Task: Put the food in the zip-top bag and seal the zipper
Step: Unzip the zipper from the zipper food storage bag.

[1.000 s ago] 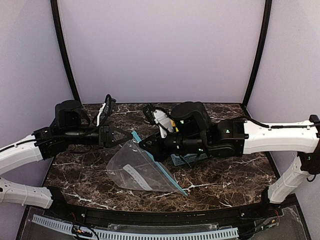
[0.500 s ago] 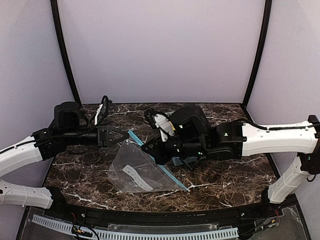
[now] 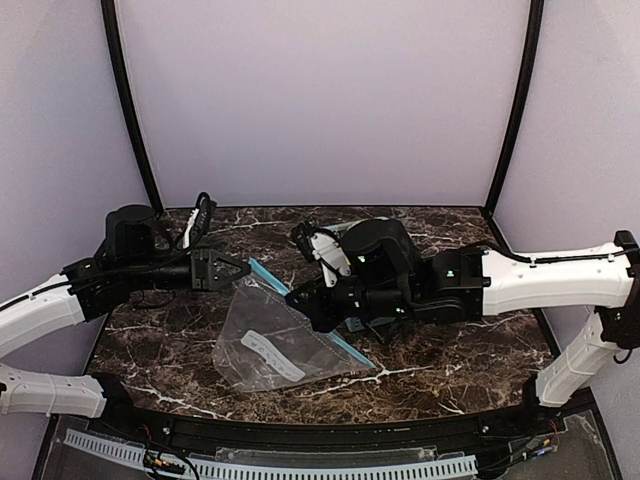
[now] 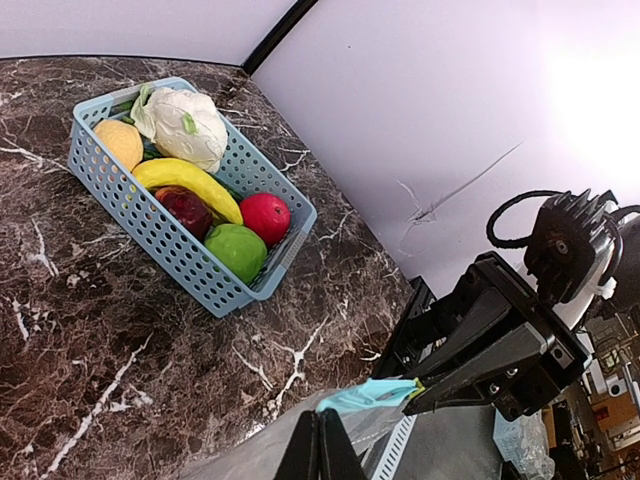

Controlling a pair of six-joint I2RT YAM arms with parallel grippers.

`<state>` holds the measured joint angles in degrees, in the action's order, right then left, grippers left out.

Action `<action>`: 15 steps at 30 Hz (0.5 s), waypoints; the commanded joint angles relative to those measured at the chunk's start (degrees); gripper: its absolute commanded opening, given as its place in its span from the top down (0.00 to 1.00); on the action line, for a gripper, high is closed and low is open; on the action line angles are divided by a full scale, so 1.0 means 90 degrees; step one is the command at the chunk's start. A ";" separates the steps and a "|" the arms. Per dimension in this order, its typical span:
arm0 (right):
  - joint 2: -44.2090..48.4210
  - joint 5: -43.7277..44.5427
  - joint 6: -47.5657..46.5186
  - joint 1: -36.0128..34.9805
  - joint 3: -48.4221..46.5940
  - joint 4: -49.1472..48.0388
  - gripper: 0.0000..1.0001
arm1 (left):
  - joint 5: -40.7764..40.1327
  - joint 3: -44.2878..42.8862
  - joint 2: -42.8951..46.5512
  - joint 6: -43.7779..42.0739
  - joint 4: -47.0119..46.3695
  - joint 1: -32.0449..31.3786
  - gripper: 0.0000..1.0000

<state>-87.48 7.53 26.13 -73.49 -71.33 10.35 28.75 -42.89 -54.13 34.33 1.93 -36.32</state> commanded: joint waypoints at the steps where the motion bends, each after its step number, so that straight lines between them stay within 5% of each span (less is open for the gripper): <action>1: 0.0286 -0.0011 0.0115 0.0002 0.0214 0.0422 1.00 | -0.0567 0.0140 0.0205 0.0062 0.0155 0.0330 0.99; 15: 0.0386 -0.0036 0.0231 0.0009 0.0422 0.0431 1.00 | -0.0559 0.0061 0.0191 -0.0007 0.0196 0.0570 0.99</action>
<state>-86.08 7.51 27.22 -73.45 -69.17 10.13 29.02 -42.26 -53.41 34.76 2.72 -33.56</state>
